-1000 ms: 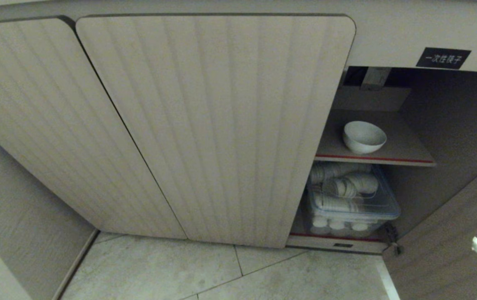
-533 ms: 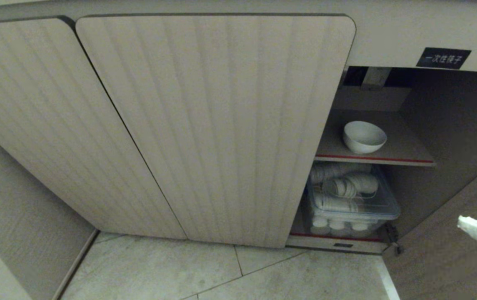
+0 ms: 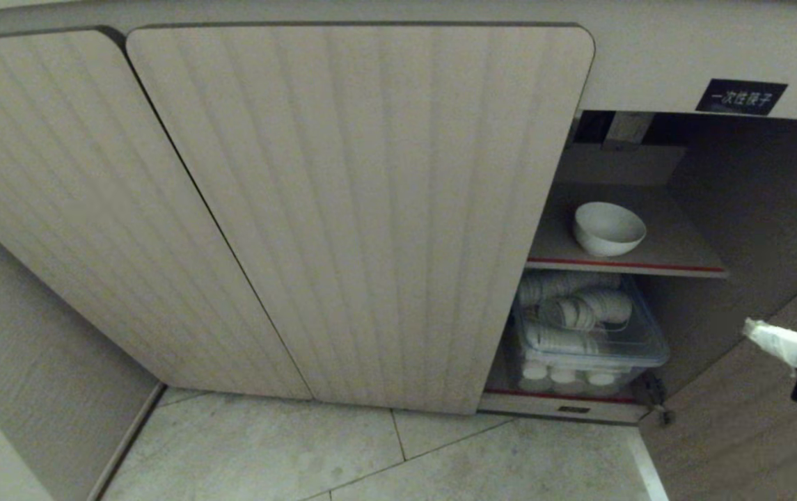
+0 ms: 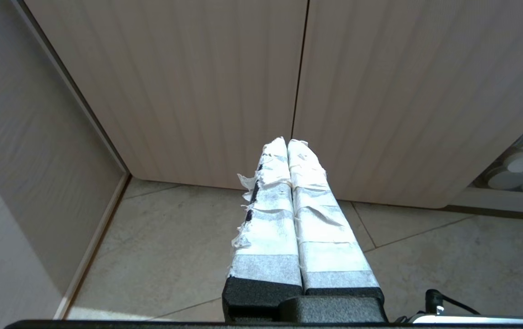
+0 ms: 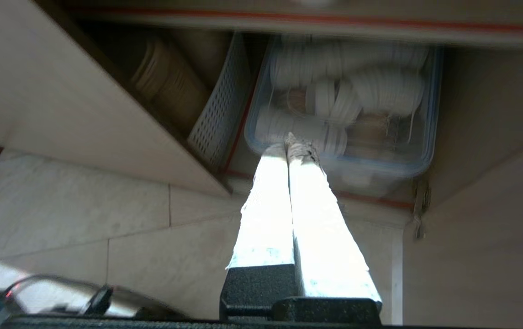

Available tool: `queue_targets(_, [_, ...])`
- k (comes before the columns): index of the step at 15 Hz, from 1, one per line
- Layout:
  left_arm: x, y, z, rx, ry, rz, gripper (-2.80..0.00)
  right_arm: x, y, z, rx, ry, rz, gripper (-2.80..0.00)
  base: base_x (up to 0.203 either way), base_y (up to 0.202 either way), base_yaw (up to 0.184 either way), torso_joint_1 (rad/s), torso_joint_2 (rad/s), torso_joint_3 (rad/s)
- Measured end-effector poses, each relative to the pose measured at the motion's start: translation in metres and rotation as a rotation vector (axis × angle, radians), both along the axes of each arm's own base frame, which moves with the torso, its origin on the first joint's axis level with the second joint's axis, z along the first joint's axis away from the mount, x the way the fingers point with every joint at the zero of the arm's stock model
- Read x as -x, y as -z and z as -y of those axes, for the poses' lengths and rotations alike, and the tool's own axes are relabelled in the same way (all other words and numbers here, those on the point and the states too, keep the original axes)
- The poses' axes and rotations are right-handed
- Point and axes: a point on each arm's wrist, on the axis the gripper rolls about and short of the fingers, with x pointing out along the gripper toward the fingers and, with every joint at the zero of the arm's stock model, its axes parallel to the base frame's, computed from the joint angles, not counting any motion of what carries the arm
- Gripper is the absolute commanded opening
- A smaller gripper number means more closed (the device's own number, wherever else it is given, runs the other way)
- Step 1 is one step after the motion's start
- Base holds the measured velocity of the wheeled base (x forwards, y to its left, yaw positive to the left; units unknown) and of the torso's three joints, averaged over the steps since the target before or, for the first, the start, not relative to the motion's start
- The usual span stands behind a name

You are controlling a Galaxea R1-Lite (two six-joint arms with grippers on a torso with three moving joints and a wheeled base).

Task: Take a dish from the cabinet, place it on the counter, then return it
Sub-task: Take the bowl from the cabinet

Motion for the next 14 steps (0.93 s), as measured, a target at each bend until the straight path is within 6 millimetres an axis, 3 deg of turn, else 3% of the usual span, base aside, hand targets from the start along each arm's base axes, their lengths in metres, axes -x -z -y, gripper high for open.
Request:
queue_targets(9, [0.0, 0.0, 0.0, 0.0, 0.0, 0.0, -2.8, -0.045, -0.011, 0.001, 0.025, -0.017, 0.104, -2.8, 0.0, 0.0, 0.0, 0.0, 0.0, 0.0])
queue_targets(14, [0.0, 0.0, 0.0, 0.0, 0.001, 0.0, -2.8, -0.074, -0.006, -0.014, 0.014, 0.049, 0.13, -2.8, 0.0, 0.0, 0.0, 0.0, 0.0, 0.0])
